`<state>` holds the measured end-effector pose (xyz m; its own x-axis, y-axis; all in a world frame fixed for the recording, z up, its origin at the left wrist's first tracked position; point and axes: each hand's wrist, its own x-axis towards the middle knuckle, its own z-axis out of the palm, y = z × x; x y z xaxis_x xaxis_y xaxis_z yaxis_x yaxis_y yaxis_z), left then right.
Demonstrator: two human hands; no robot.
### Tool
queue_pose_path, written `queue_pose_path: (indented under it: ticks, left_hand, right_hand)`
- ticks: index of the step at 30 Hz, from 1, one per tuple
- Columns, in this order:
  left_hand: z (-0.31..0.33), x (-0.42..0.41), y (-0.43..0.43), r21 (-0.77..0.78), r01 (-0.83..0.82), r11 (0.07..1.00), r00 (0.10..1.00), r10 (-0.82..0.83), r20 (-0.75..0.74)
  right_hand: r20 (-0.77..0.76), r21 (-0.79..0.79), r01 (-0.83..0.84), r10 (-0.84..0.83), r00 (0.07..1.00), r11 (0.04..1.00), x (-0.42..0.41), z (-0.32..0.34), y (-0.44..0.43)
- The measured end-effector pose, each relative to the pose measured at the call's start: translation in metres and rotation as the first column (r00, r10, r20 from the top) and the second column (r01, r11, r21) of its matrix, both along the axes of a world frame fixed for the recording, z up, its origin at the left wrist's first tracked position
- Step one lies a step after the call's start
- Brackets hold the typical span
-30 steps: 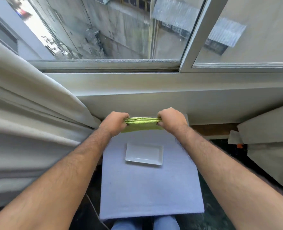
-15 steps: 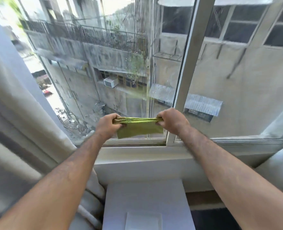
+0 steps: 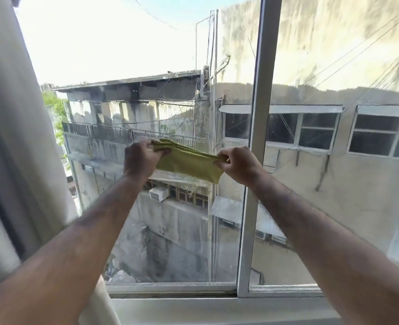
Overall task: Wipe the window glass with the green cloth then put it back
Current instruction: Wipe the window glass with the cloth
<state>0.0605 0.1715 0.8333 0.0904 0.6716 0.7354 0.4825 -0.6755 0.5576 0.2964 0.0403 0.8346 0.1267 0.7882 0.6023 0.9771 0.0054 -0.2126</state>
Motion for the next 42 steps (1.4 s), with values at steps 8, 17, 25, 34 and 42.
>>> queue_pose_path:
  ticks: [8, 17, 25, 34, 42]
  left_hand:
    - [0.112, 0.007, -0.005, 0.352, -0.191, 0.916, 0.979, 0.204, 0.001]
    - [0.163, 0.024, 0.054, 0.440, -0.257, 0.860, 0.956, 0.293, -0.015]
    - [0.104, 0.052, 0.108, 0.615, -0.079, 0.785, 0.982, 0.167, -0.088]
    - [0.091, 0.161, 0.116, 0.830, 0.017, 0.558, 0.921, 0.315, -0.231]
    - [0.091, 0.104, 0.135, 0.737, -0.206, 0.644, 0.919, 0.386, -0.081]
  right_hand:
    - [0.244, 0.082, -0.190, 0.165, 0.956, 0.978, -0.059, 0.043, 0.022]
    - [0.130, 0.559, 0.291, -0.429, 0.894, 0.776, 0.066, 0.108, 0.040]
    - [0.043, 0.656, 0.279, -0.404, 0.914, 0.701, 0.111, 0.093, 0.082]
    - [0.021, 0.759, 0.321, -0.514, 0.857, 0.566, 0.122, 0.081, 0.107]
    - [0.027, 0.788, 0.299, -0.516, 0.856, 0.537, 0.127, 0.080, 0.113]
